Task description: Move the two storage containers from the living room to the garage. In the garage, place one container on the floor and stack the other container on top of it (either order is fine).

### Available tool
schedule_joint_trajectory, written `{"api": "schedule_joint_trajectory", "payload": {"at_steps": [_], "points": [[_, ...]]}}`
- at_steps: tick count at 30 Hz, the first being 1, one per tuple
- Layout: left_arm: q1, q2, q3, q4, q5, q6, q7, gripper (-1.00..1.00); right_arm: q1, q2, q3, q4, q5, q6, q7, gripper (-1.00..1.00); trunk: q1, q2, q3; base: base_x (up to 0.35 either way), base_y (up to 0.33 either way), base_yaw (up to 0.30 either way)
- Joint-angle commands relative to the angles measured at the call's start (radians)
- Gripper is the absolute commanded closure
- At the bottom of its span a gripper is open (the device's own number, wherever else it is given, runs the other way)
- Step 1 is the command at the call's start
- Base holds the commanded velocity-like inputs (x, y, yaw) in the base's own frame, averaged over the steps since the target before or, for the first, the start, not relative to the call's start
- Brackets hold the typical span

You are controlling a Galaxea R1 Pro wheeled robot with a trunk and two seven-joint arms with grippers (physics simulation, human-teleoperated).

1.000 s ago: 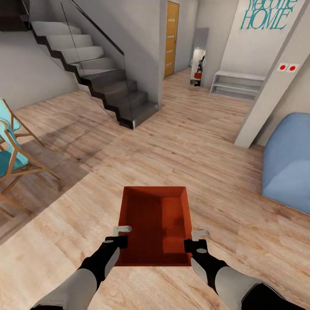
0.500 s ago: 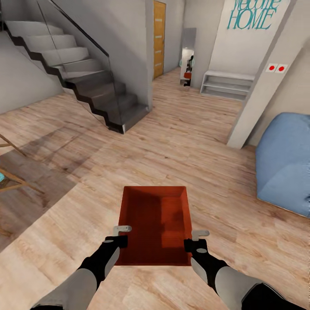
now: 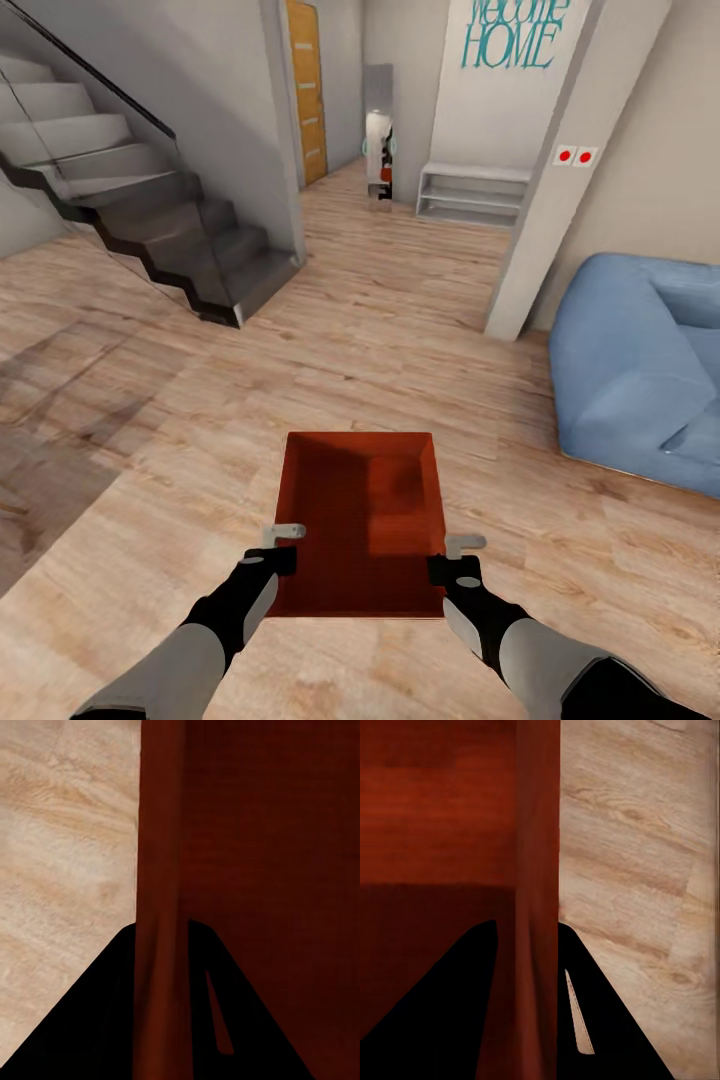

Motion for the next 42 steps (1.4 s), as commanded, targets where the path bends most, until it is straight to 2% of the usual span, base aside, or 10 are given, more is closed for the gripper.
{"api": "schedule_joint_trajectory", "payload": {"at_steps": [1,42], "points": [[-0.001,0.011,0.009,-0.062,0.004,0.006,0.004,1.0,0.0,-0.001,0.026,0.04,-0.015,-0.001,0.001,1.0,0.001,-0.001,-0.001,0.322,0.0,-0.257],[-0.001,0.01,0.009,-0.062,0.004,0.006,0.004,1.0,0.0,-0.001,0.027,0.04,-0.015,-0.001,0.0,1.0,0.001,-0.001,-0.001,0.322,0.0,-0.007]]}}
